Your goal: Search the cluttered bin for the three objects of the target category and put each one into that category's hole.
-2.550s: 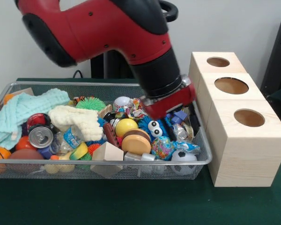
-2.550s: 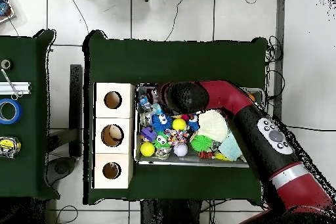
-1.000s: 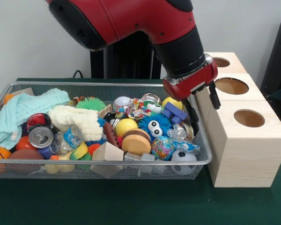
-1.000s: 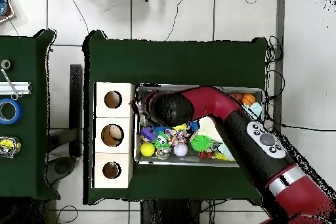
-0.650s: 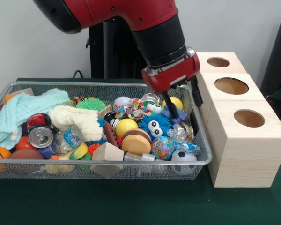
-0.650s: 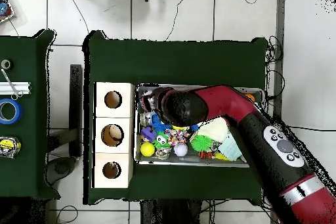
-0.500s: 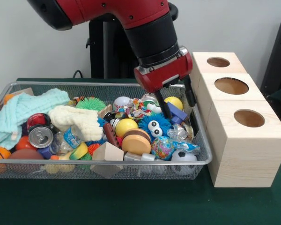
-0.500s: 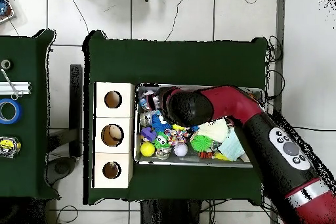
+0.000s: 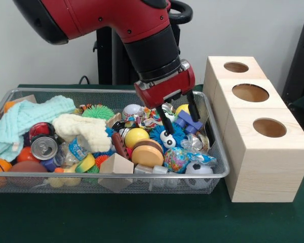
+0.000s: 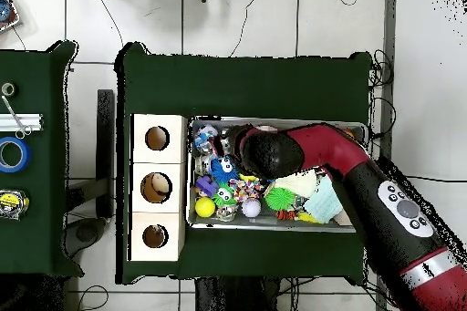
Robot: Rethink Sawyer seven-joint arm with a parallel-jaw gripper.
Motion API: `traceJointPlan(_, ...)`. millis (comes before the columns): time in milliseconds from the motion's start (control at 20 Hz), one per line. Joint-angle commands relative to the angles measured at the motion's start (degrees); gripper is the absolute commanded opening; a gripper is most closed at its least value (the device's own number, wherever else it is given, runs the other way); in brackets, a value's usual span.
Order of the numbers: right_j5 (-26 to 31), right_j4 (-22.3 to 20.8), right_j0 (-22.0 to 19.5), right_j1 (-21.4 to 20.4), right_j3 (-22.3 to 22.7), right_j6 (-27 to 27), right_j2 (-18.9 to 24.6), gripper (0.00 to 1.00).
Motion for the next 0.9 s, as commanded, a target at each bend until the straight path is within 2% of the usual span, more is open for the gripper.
traceJointPlan(50,0.5,-7.5,-1.9,4.6,0.1,-15.1,-2.7,1.00)
traceJointPlan(500,-0.4,-11.6,-2.7,7.4,-0.6,-14.0,-2.7,1.00)
traceJointPlan(900,-0.7,-12.2,-1.6,8.8,-0.9,-11.3,-2.1,1.00)
